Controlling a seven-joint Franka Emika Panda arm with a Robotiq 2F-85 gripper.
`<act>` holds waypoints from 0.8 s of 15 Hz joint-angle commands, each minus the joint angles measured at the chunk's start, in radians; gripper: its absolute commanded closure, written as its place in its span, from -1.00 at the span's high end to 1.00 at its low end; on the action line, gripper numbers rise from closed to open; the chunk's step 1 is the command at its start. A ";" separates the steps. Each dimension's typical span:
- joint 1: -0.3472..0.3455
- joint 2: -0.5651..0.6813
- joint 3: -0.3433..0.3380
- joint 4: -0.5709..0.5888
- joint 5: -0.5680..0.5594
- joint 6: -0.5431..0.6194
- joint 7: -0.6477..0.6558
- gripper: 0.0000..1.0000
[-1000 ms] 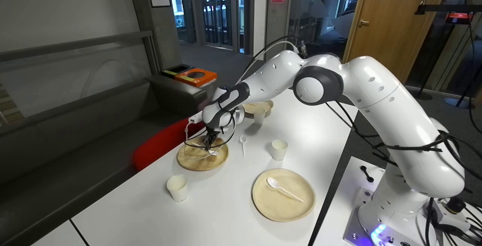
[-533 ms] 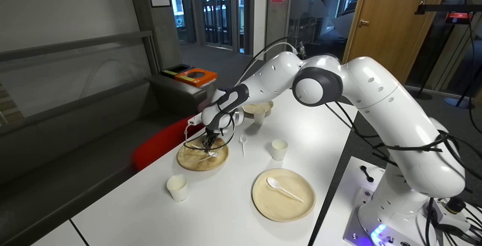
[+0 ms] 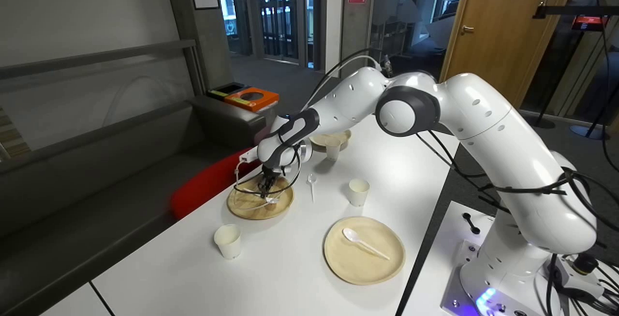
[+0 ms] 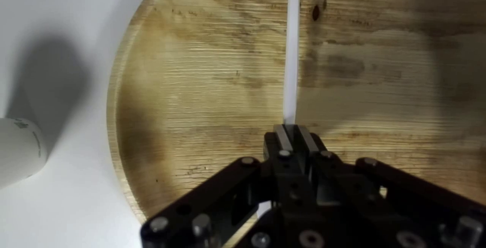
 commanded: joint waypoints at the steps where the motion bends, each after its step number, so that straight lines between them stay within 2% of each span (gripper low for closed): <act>1: -0.007 0.001 0.006 0.000 -0.006 0.000 0.000 -0.84; 4: -0.007 0.001 0.007 0.001 -0.006 0.000 0.000 -0.84; 5: -0.005 0.002 0.001 -0.002 0.005 0.008 0.000 -0.96; 12: -0.001 0.005 -0.010 -0.005 0.026 0.022 0.003 -0.96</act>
